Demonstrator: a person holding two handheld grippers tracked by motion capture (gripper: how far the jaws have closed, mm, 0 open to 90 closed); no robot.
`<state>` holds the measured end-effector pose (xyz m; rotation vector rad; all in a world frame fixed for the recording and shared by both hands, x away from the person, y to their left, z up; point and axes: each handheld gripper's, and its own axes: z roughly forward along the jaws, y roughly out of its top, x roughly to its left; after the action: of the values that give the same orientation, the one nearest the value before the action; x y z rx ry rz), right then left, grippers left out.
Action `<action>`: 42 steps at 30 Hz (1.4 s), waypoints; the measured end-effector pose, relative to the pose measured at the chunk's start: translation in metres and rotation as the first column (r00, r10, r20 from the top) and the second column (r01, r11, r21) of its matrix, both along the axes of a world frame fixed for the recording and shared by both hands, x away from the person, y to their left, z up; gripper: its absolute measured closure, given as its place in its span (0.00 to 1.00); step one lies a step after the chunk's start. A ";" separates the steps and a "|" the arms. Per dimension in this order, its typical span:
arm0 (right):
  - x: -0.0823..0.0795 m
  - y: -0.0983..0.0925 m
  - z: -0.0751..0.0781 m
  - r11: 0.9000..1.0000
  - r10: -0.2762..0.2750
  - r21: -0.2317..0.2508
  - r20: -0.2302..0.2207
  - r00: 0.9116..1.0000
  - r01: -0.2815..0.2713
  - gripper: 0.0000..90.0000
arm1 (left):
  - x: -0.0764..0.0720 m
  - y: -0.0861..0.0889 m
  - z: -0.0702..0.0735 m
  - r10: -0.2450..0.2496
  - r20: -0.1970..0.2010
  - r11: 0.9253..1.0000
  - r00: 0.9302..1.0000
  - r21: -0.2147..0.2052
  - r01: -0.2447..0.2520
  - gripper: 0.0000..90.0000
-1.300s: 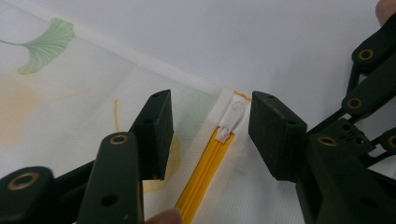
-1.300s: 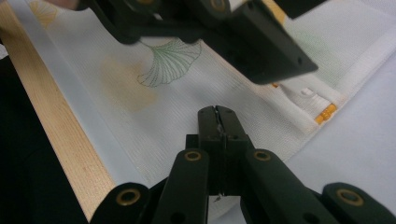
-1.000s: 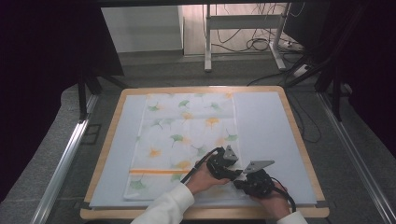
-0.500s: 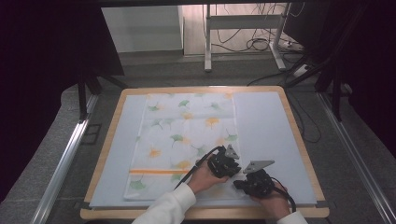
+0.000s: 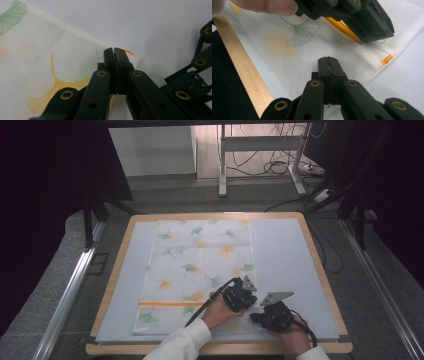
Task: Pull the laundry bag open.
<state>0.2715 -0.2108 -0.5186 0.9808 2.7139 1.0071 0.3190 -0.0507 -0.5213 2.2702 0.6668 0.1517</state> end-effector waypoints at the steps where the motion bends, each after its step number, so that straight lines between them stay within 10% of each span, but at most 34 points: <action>1: 0.000 0.000 0.000 1.000 0.000 0.000 0.000 1.000 0.000 0.99 | 0.000 0.000 0.000 0.000 0.001 1.000 1.000 0.001 0.000 1.00; 29: 0.013 -0.005 0.004 0.997 -0.081 -0.004 0.025 0.996 0.081 0.99 | 0.003 -0.006 -0.002 -0.012 0.021 0.999 1.000 0.044 0.011 1.00; 42: 0.025 -0.015 -0.001 0.985 -0.162 0.043 -0.061 0.985 0.165 1.00 | -0.003 -0.003 -0.002 -0.006 0.048 0.998 0.999 0.058 0.003 1.00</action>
<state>0.2969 -0.2254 -0.5192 1.2367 2.6119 1.0326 0.3163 -0.0535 -0.5231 2.3155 0.6395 0.2253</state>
